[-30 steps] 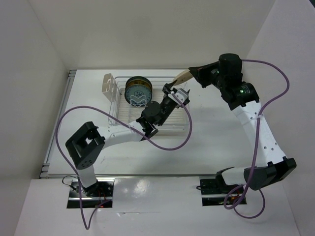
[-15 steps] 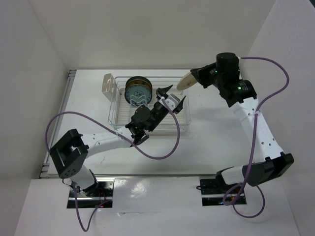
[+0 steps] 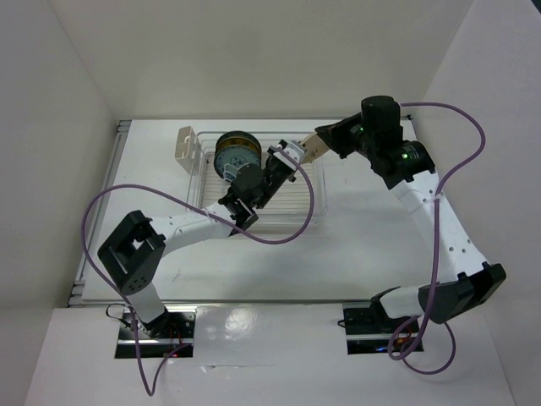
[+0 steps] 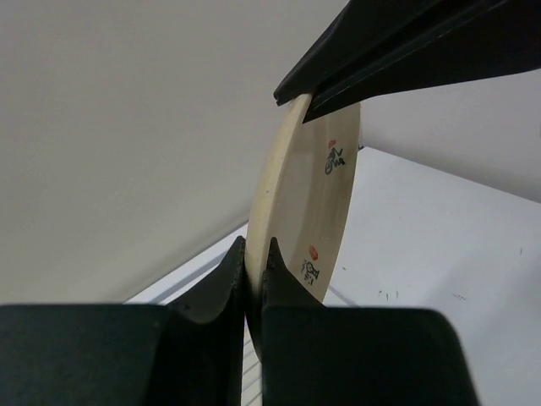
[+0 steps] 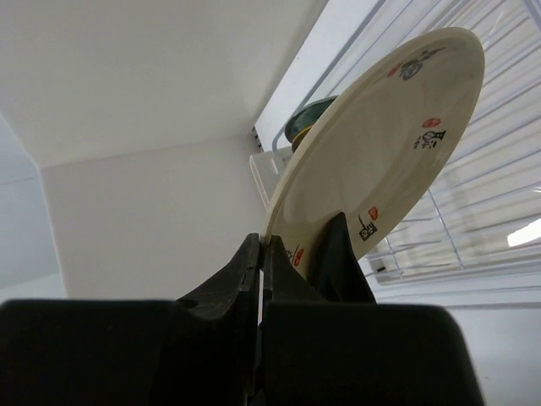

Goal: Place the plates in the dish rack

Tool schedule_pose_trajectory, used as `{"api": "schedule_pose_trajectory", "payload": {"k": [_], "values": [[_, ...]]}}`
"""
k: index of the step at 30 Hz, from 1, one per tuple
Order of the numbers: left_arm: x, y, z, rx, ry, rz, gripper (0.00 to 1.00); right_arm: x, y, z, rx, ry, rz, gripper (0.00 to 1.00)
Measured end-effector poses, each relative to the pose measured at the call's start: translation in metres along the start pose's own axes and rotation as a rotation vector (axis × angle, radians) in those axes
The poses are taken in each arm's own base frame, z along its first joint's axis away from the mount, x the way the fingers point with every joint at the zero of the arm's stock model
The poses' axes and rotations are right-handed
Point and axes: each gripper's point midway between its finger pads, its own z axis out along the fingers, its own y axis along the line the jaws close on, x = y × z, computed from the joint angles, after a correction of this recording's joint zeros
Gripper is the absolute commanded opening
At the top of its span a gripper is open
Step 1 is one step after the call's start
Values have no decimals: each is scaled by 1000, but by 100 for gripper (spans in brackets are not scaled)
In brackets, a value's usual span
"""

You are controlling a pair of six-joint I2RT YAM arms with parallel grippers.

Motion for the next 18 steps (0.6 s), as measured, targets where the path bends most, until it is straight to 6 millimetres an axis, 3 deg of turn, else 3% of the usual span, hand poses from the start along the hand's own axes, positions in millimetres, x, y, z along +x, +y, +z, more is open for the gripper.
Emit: {"api": "schedule_pose_trajectory", "payload": {"k": [4, 5, 7, 8, 9, 11, 13, 15, 18], "values": [[1, 1, 0, -1, 3, -6, 0, 1, 0, 0, -2, 4, 3, 0], [1, 1, 0, 1, 3, -7, 0, 1, 1, 0, -4, 7, 3, 31], [4, 2, 0, 12, 11, -21, 0, 4, 1, 1, -10, 24, -10, 75], [8, 3, 0, 19, 24, -27, 0, 6, 1, 2, -13, 36, -21, 91], [15, 5, 0, 30, 47, -44, 0, 8, 0, 3, -10, 50, -50, 100], [30, 16, 0, 47, 103, -83, 0, 10, 0, 11, 0, 63, -109, 100], [42, 40, -3, 41, 158, -120, 0, 9, -3, 22, 18, 65, -170, 100], [52, 72, -11, 35, 224, -146, 0, 8, -13, 32, 56, 64, -241, 100], [48, 130, -25, 36, 299, -161, 0, 2, -31, 41, 117, 45, -344, 100]]}}
